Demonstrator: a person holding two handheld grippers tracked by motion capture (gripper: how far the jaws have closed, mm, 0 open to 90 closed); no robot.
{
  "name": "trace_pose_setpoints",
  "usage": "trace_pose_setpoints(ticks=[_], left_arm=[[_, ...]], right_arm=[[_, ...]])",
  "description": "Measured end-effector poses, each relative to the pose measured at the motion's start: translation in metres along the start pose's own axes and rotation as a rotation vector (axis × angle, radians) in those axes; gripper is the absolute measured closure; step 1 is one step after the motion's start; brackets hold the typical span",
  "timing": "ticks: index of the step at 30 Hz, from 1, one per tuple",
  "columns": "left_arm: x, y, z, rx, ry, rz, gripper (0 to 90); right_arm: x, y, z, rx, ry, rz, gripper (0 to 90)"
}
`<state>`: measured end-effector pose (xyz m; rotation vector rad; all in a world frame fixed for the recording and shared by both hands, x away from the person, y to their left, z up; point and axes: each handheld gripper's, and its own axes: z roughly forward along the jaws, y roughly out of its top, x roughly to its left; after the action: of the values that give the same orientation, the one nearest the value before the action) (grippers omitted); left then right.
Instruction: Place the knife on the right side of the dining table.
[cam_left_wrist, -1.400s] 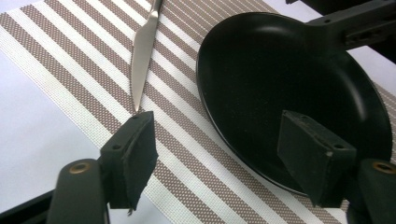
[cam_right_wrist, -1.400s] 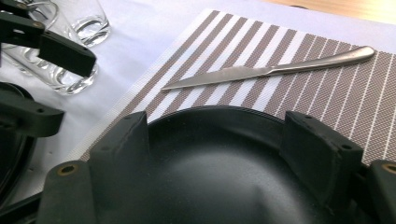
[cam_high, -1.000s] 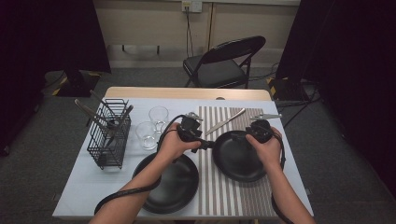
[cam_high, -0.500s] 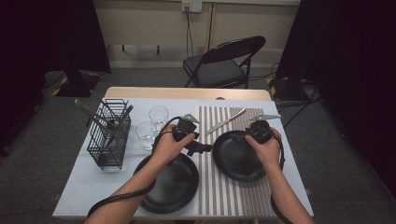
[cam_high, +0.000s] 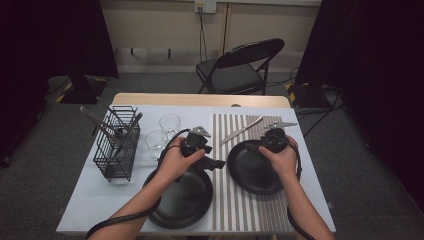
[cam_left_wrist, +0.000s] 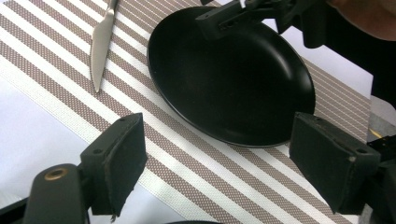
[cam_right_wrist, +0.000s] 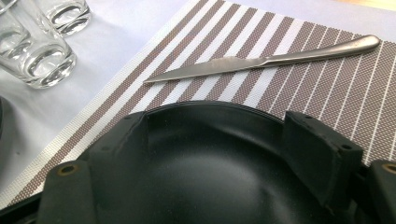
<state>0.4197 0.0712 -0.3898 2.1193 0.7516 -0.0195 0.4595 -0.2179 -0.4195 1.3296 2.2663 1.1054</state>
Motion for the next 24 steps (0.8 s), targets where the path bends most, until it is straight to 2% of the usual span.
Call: trace_pose_setpoints(ticks=[12,14,24], left_arm=[[-0.002,-0.012,-0.010,0.022,-0.004,0.003,18.8],[-0.003,-0.014,-0.012,0.021,0.000,-0.010,18.9],[-0.005,-0.022,-0.022,0.016,-0.011,0.008,19.2]], right_arm=[[0.002,0.004,0.003,0.003,0.001,-0.006,22.7],[0.003,0.005,0.004,0.006,0.002,-0.008,22.6],[0.004,0.010,0.006,0.008,-0.010,-0.015,23.0]])
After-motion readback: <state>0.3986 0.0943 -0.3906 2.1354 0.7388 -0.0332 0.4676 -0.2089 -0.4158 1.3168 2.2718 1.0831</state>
